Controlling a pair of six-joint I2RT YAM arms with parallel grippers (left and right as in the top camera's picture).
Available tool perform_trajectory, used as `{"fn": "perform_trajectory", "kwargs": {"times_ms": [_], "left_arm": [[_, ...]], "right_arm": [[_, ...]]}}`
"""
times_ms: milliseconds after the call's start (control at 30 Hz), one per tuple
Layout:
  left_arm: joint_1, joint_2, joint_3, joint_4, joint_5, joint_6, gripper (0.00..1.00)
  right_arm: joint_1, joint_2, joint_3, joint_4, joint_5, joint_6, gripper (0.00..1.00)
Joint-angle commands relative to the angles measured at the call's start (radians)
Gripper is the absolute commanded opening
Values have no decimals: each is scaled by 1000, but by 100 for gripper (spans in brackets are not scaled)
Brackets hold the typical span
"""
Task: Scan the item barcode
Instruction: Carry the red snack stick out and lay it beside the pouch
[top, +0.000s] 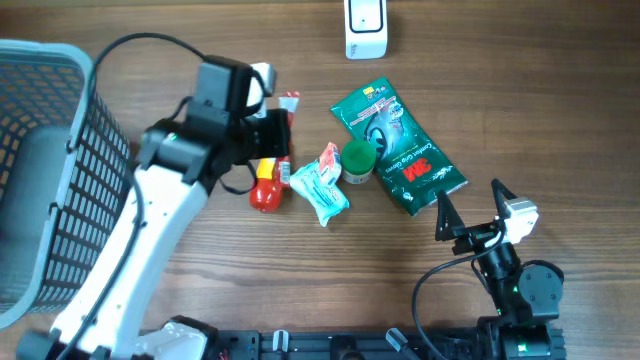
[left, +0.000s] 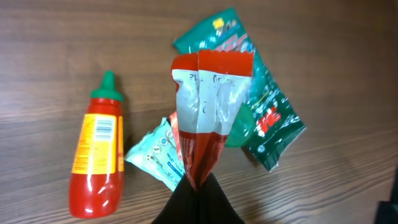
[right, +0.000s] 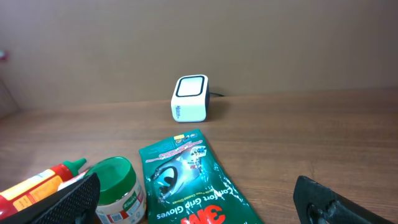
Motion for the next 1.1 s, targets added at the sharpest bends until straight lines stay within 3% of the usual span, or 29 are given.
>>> {"fn": "perform_trajectory", "kwargs": {"times_ms": [0,433,567,733,1067], "left_arm": [[-37,91,0,4,-8,12,4],[-58,335,-1,19,-25,-29,4],[-66,391,-1,121,-27,-126,4],[-66,442,-1,310,-230,-350,4],[-66,591,-1,310,-301,-355,10]], "right_arm": [[5,0,-1,4,7,6,100],[5,0,-1,4,7,6,100],[5,0,-1,4,7,6,100],[5,0,-1,4,7,6,100],[5,0,-1,4,7,6,100]]}}
